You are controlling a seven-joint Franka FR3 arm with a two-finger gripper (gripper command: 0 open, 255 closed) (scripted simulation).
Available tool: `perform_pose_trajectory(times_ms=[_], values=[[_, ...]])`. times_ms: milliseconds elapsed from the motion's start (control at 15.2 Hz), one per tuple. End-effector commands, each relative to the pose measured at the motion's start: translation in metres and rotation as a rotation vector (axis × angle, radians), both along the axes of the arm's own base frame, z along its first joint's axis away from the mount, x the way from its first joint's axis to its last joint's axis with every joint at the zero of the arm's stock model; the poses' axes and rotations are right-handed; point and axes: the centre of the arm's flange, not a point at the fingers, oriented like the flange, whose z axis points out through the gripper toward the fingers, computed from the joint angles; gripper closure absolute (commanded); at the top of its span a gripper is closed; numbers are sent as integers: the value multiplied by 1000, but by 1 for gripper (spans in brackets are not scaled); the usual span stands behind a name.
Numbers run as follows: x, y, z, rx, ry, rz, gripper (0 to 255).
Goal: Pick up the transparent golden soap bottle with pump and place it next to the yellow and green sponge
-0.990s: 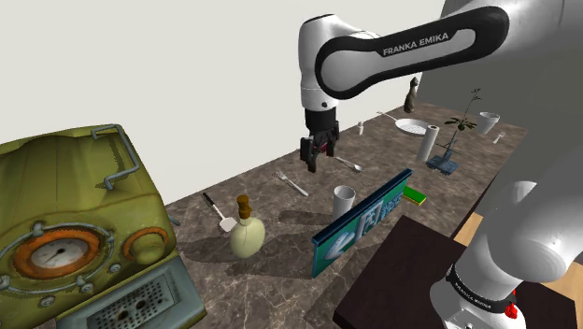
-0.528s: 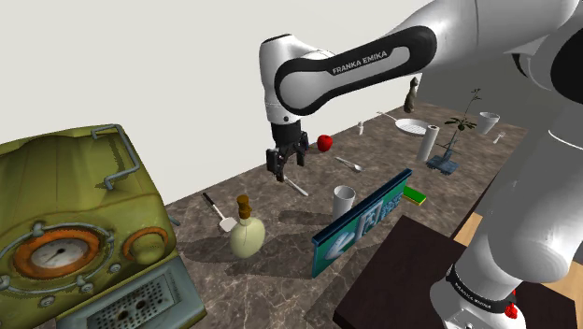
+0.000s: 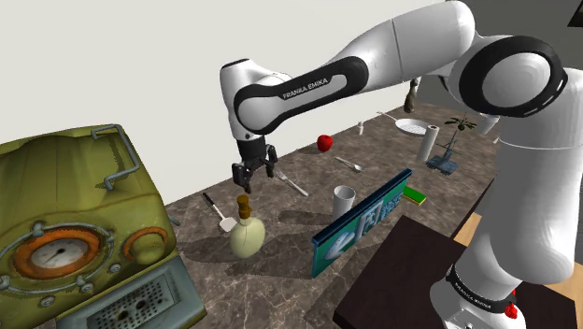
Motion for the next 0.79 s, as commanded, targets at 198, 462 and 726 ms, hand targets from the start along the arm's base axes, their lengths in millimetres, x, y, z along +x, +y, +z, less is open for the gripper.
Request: perform_pose_trajectory(times_ms=[198,462,726], values=[[45,40,-29,0,1,-6,0],[52,46,-51,0,1,-7,0],[50,45,-72,0,1,-7,0]])
